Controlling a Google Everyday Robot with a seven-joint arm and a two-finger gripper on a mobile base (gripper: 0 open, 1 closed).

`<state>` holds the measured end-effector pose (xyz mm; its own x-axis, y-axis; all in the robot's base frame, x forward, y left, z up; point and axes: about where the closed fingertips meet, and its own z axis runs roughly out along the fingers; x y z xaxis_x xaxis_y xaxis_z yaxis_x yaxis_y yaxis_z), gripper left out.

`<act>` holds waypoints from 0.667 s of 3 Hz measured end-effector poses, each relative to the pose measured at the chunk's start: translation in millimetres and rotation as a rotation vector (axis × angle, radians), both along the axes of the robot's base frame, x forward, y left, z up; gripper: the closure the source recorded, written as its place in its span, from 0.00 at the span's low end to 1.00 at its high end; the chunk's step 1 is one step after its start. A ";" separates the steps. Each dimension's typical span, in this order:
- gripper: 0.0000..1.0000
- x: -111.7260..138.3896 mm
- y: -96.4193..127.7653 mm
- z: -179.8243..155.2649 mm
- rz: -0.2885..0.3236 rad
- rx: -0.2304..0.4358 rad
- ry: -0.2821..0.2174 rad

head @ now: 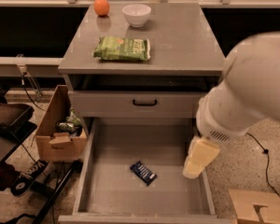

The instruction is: Pick rxbar blueberry from middle drawer and place on counter

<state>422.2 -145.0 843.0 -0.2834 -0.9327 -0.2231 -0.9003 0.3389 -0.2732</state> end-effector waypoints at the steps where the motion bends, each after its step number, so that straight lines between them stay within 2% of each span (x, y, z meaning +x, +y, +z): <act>1: 0.00 7.1 18.6 -81.1 -0.041 -0.014 0.064; 2: 0.00 19.6 33.8 -134.5 -0.067 -0.020 0.093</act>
Offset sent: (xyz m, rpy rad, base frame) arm 0.0383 0.0574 -0.2052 -0.0247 0.1334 -0.0663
